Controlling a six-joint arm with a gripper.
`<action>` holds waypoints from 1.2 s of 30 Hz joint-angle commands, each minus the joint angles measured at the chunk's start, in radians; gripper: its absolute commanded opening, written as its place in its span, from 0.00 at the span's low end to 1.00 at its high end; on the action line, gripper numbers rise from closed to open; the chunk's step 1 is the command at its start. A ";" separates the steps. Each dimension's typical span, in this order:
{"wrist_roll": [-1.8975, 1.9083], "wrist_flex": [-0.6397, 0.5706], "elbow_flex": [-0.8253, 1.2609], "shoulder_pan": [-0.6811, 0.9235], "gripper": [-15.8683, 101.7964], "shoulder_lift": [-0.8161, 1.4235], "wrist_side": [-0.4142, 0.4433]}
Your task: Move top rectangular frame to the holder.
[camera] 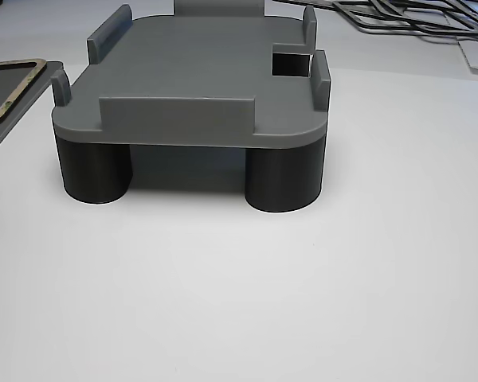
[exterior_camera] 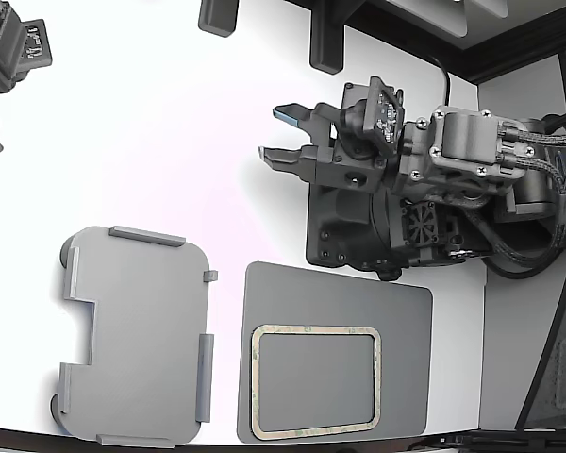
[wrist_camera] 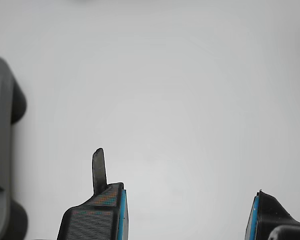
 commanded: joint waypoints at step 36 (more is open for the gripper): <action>0.594 0.472 -0.796 0.661 0.98 -0.816 0.072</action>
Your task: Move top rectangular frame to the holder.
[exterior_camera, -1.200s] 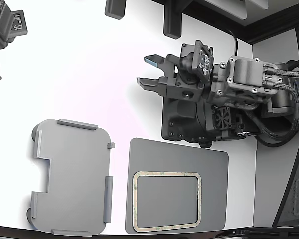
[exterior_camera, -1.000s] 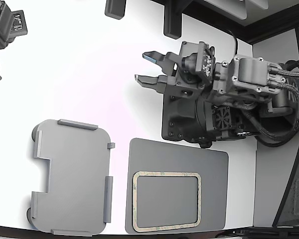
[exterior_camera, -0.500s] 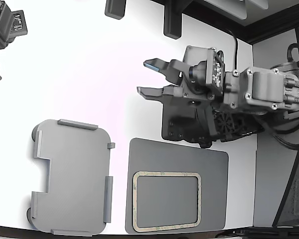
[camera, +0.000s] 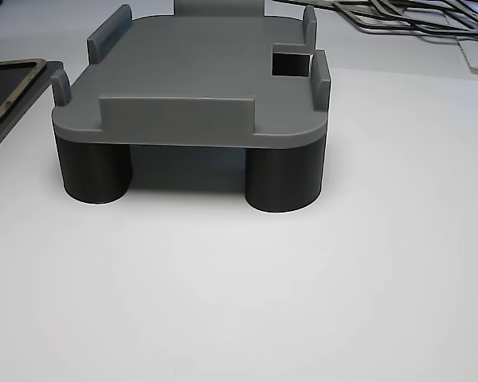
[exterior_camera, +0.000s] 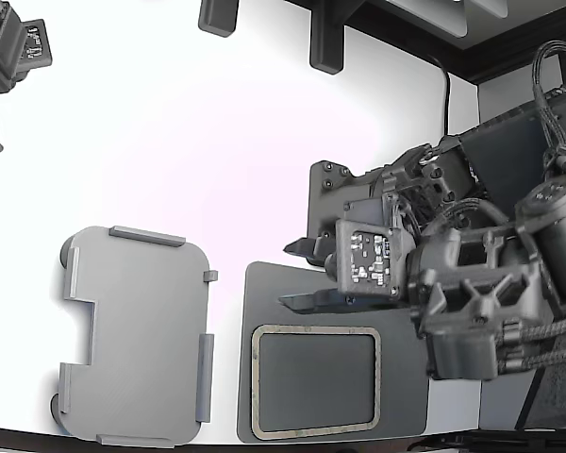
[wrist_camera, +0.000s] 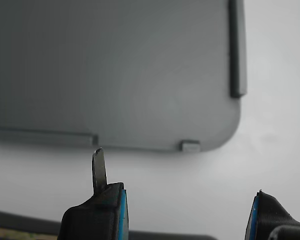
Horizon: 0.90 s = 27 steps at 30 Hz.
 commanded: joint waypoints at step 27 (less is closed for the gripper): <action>0.310 -0.002 0.091 0.236 0.98 -0.262 -0.235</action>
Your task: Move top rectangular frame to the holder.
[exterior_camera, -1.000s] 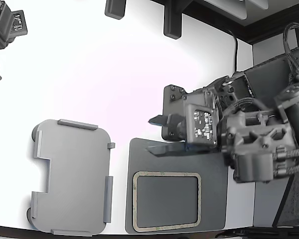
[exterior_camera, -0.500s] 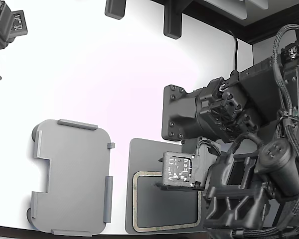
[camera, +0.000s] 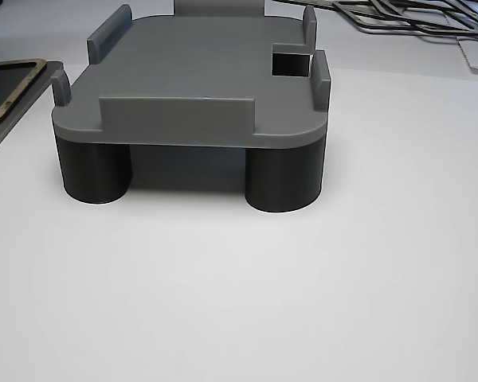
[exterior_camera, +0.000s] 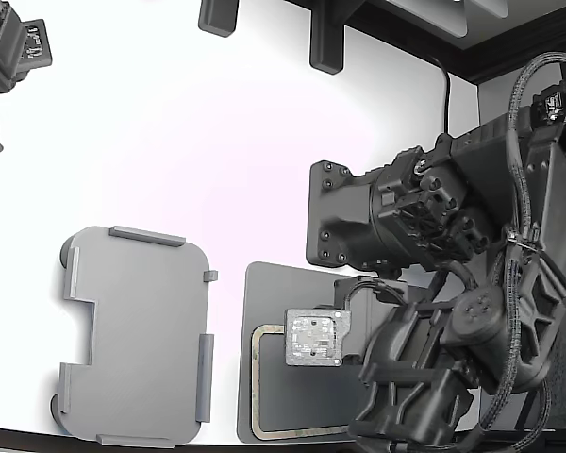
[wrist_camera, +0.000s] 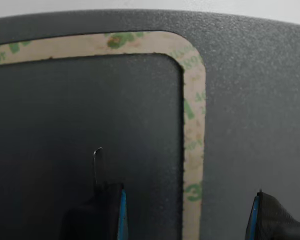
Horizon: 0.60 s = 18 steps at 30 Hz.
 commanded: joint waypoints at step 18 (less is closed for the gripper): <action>-0.015 -0.170 0.150 0.031 0.93 0.008 0.038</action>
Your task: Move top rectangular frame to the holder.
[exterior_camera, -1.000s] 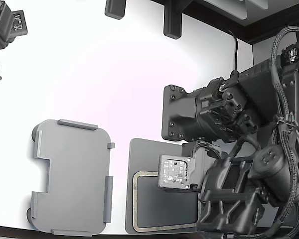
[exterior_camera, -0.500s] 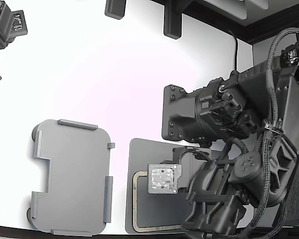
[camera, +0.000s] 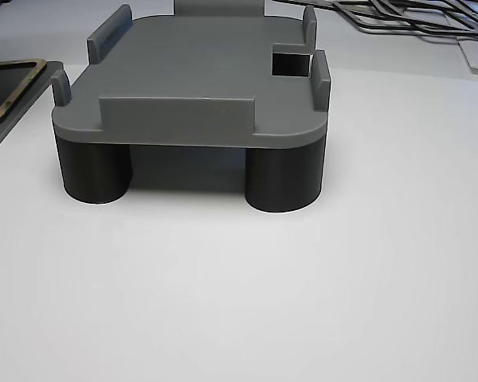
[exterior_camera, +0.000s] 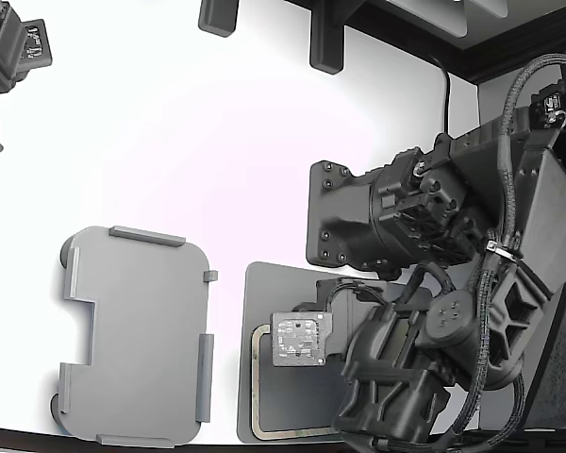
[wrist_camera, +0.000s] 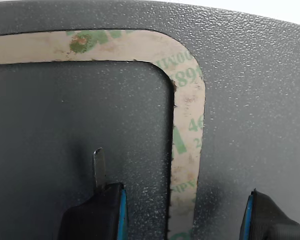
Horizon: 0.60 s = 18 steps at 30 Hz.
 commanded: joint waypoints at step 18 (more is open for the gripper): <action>-0.043 -0.015 0.017 -0.054 0.76 0.049 0.002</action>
